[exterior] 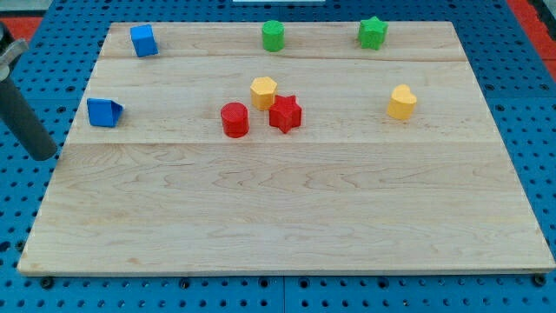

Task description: Slightly move the triangle at the left center of the board

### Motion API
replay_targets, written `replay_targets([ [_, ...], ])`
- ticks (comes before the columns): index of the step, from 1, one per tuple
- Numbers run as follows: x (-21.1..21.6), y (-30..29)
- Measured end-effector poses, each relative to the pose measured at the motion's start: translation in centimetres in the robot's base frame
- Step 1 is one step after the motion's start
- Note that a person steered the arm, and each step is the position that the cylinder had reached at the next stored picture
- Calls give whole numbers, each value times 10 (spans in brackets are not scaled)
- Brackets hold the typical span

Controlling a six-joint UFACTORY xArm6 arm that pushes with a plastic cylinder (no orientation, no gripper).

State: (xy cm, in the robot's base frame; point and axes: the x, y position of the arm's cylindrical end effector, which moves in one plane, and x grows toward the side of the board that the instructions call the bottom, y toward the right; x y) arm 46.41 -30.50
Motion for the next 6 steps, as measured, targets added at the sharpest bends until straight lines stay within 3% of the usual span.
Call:
replay_targets([
  [2, 6, 0],
  [3, -26, 5],
  [4, -47, 46],
  [6, -54, 68],
])
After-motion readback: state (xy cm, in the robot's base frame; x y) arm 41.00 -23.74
